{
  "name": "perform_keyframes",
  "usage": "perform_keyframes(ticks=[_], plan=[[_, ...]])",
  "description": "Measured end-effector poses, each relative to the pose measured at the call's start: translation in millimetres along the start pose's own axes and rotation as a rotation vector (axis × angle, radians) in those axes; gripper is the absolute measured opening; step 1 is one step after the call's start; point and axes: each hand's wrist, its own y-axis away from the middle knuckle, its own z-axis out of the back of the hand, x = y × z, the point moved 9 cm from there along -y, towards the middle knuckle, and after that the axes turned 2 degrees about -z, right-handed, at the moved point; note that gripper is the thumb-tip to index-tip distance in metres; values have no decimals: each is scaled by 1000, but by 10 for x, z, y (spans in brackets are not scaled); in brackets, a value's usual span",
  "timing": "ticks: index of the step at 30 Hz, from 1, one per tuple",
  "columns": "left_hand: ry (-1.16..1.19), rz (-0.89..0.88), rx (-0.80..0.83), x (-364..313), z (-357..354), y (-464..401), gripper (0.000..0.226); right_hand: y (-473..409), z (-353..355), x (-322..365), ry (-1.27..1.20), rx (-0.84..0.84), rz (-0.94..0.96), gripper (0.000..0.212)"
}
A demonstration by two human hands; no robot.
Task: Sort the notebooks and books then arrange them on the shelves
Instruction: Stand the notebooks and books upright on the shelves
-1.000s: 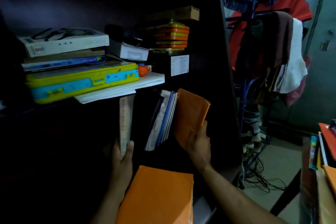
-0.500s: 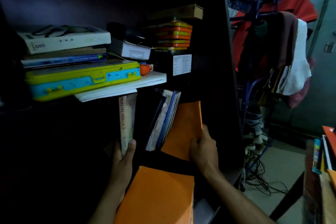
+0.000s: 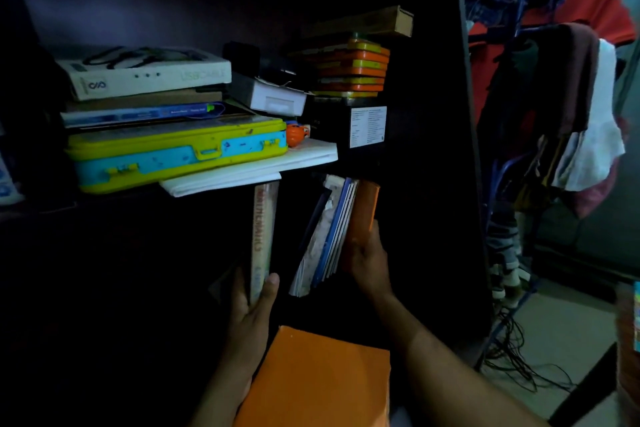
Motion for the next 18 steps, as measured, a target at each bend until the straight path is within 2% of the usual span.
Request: perform_keyframes(ticks=[4,6,8,9,12,16,18], plan=[[49,-51,59,-41,-16,-35,58,-56,-50,-40,-23,56,-10,35],[35,-85,79,-55,-21,-47,52,-41,6,-48,6,-14,-52,43],[9,-52,74,-20,-15,-54,44,13,140,-14,31,-157,-70,42],[1,-21,82,-5,-25,-45,46,49,194,15,42,-212,-60,40],[-118,53,105,32,-66,-7,78,124,270,74,80,-260,-32,37],[-453,29,35,-13,-20,11,84,125,296,83,154,-276,-1,46],[-431,48,2,18,38,-14,98,102,290,85,172,-276,15,47]])
